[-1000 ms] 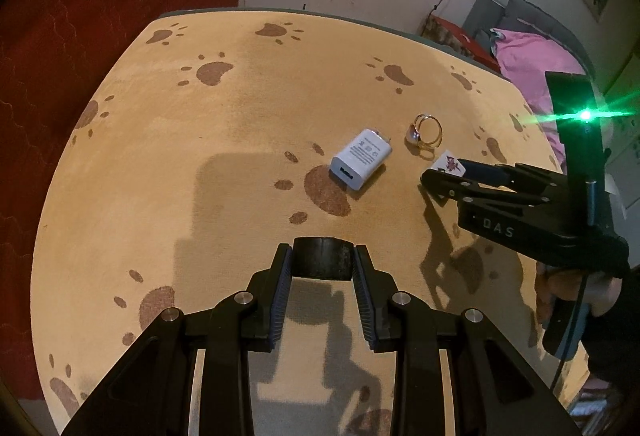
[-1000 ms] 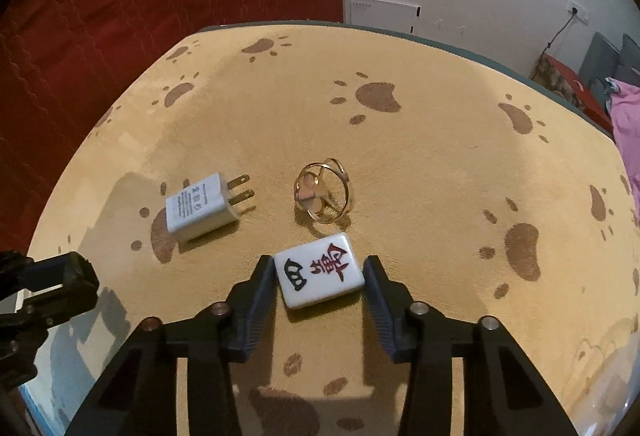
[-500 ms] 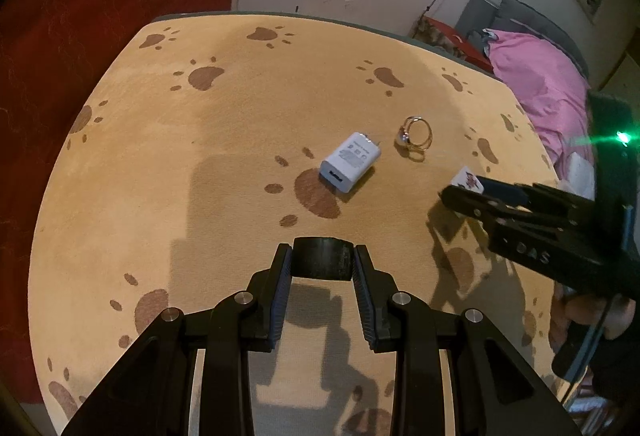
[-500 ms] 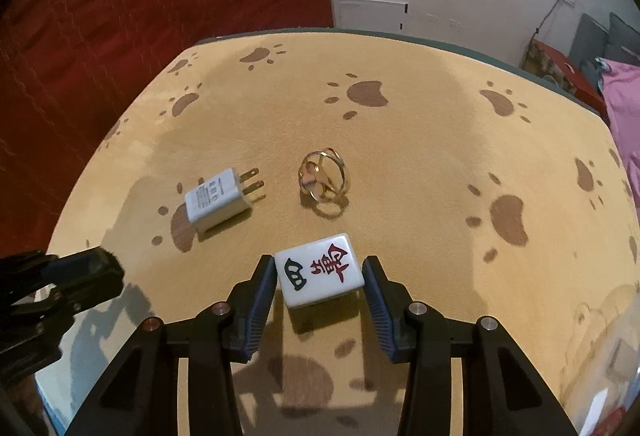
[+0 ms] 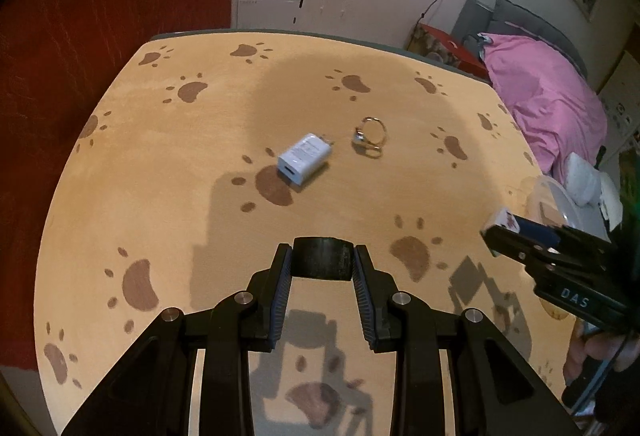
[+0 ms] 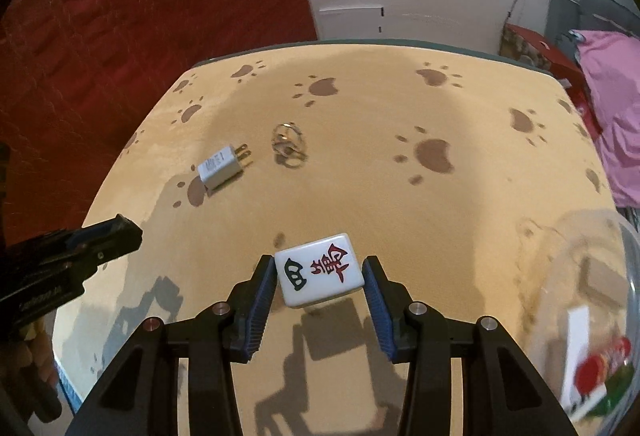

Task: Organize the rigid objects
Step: 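Carry the mahjong tile into the bowl and open the right tool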

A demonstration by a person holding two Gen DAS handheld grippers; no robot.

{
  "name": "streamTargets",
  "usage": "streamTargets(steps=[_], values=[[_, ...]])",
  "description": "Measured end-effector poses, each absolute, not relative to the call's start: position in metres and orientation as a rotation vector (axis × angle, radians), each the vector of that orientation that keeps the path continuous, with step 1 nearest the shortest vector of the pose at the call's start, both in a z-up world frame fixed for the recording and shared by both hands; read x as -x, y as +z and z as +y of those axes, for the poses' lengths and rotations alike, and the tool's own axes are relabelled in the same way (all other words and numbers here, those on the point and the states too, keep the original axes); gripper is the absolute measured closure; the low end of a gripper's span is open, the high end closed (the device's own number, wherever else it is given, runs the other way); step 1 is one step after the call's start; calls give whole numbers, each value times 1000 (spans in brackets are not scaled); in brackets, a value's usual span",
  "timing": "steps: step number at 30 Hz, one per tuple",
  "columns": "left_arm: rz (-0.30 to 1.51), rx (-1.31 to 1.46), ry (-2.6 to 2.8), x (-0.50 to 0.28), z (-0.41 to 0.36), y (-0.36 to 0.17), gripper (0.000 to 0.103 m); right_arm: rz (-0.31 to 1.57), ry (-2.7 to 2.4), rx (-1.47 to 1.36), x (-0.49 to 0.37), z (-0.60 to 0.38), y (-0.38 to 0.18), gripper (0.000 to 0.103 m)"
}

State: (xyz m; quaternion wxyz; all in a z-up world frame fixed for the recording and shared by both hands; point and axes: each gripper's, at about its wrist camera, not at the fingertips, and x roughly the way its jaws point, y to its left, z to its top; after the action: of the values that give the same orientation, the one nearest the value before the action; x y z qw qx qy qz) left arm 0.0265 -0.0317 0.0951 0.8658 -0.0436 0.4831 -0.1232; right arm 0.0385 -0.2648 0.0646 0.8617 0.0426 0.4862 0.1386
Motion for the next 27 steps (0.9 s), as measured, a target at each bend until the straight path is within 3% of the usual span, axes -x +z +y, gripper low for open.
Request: streamTargets(steps=[27], values=[[946,4,-318,44,-150,140,72,936,28,-246,36,-463,85,56]])
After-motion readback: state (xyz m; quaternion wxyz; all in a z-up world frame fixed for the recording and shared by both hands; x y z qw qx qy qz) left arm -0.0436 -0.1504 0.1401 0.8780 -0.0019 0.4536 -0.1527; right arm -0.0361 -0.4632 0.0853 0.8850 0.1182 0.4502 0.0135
